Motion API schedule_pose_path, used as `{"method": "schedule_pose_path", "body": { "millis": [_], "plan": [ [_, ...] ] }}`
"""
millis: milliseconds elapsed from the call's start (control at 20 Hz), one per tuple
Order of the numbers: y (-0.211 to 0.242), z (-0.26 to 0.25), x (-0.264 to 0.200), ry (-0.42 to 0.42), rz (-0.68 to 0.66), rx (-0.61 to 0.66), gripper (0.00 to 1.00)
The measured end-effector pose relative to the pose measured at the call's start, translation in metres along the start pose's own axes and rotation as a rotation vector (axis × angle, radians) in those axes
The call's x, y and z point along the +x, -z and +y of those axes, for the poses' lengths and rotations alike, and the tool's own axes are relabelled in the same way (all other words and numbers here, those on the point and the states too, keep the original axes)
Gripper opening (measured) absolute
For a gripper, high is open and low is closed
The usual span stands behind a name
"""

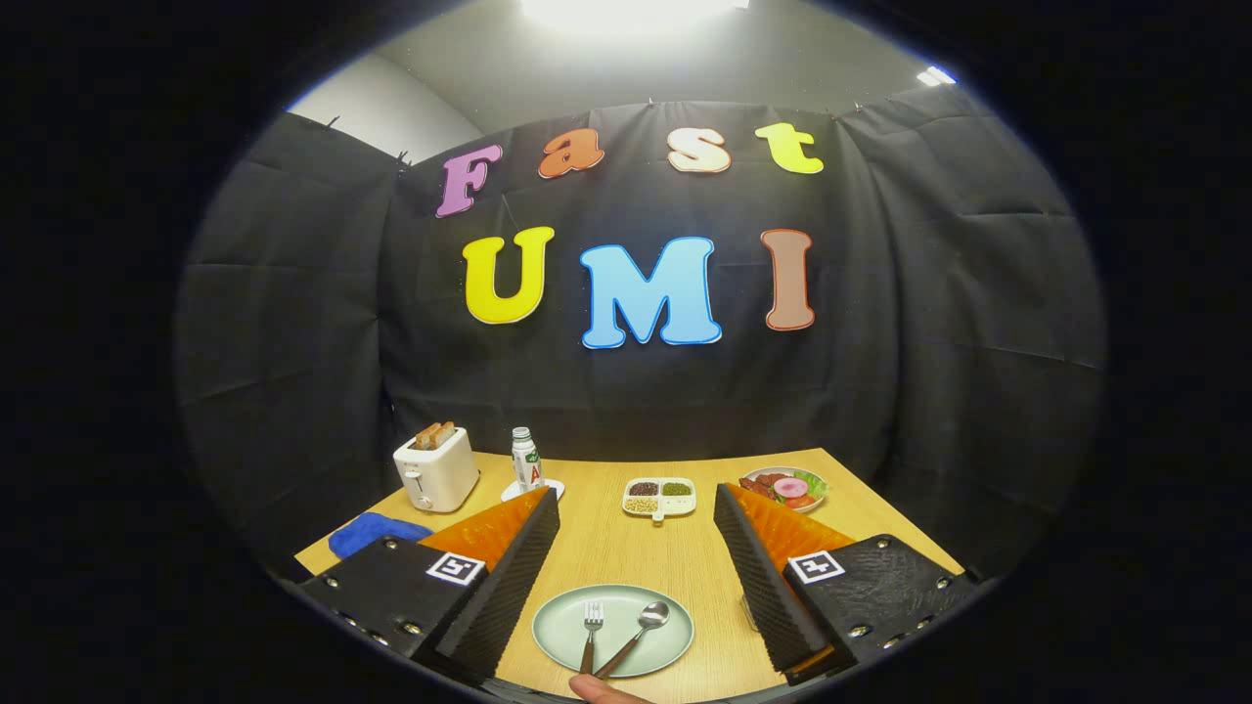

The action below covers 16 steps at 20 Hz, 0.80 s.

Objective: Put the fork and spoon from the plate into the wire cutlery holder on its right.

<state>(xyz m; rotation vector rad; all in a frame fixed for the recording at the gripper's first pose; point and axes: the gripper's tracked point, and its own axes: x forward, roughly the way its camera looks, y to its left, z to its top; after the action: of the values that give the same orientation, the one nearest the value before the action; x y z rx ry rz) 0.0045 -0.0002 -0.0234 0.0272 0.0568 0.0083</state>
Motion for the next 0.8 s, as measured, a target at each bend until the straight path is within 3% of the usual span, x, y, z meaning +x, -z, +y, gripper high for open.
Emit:
{"method": "schedule_pose_path", "body": {
  "millis": [600, 800],
  "plan": [
    [0.045, -0.004, 0.014, 0.011, 0.161, 0.023, 0.97],
    [0.081, -0.002, 0.023, 0.017, 0.275, -0.011, 0.97]
  ]
}}
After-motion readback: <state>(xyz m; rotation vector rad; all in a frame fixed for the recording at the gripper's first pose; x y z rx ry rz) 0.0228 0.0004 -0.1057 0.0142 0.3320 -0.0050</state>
